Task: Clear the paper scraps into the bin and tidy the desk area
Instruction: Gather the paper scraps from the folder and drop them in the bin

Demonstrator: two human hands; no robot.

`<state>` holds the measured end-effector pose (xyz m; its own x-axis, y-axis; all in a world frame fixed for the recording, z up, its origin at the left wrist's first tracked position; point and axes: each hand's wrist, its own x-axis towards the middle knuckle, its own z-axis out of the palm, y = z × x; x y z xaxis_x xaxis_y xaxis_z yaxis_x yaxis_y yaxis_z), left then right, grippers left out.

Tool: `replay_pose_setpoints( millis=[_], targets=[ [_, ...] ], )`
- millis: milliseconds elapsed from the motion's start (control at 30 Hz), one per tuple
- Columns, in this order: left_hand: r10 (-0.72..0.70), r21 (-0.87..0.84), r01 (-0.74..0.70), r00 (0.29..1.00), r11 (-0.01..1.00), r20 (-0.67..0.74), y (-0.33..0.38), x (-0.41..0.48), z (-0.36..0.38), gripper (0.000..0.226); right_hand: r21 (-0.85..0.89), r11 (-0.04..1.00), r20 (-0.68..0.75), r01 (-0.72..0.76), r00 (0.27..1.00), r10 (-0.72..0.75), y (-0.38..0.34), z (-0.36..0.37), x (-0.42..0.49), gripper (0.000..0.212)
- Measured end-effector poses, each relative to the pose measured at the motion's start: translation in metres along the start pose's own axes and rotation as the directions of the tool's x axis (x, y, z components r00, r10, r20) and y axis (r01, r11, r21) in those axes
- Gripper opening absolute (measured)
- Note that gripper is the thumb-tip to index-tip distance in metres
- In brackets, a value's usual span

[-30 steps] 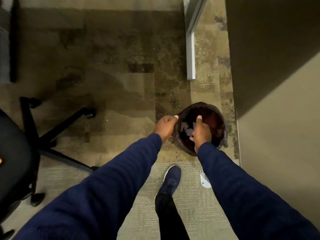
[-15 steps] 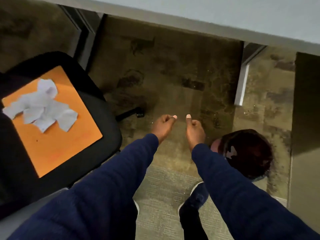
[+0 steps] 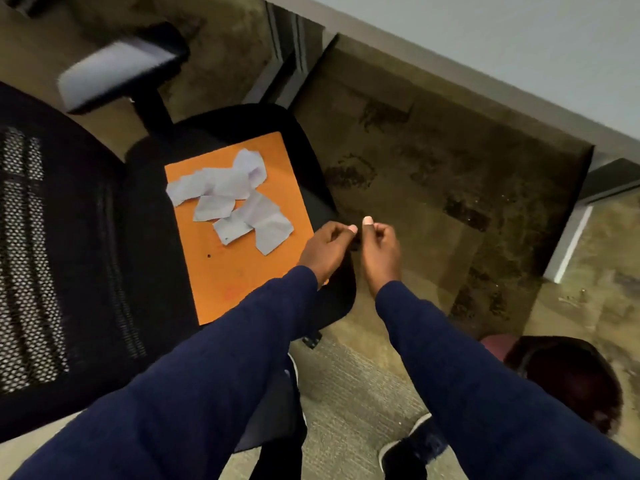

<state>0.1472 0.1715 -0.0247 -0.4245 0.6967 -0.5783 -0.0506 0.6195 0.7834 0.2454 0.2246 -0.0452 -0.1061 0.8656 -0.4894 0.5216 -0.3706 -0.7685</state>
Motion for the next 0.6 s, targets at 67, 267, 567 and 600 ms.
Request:
replay_pose_setpoints(
  millis=[67,267,567,600],
  targets=[
    [0.002,-0.026,-0.003,0.999,1.000,-0.033,0.000,0.002,-0.025,0.028,-0.027,0.999,0.009,0.038,0.999,-0.038,-0.013,0.022,-0.002,0.036],
    [0.117,-0.004,-0.120,0.972,0.993,-0.204,-0.004,0.004,-0.096,0.027,-0.086,0.971,0.042,0.224,0.974,-0.221,-0.048,0.081,-0.018,0.042],
    [0.428,0.768,-0.079,0.864,0.635,-0.264,-0.051,0.007,-0.172,0.053,-0.506,0.544,0.425,0.669,0.743,-0.517,-0.056,0.139,-0.035,0.076],
    [0.377,0.807,-0.015,0.889,0.590,-0.260,-0.056,0.006,-0.175,0.063,-0.556,0.470,0.471,0.686,0.725,-0.502,-0.054,0.144,-0.036,0.081]
  ],
)
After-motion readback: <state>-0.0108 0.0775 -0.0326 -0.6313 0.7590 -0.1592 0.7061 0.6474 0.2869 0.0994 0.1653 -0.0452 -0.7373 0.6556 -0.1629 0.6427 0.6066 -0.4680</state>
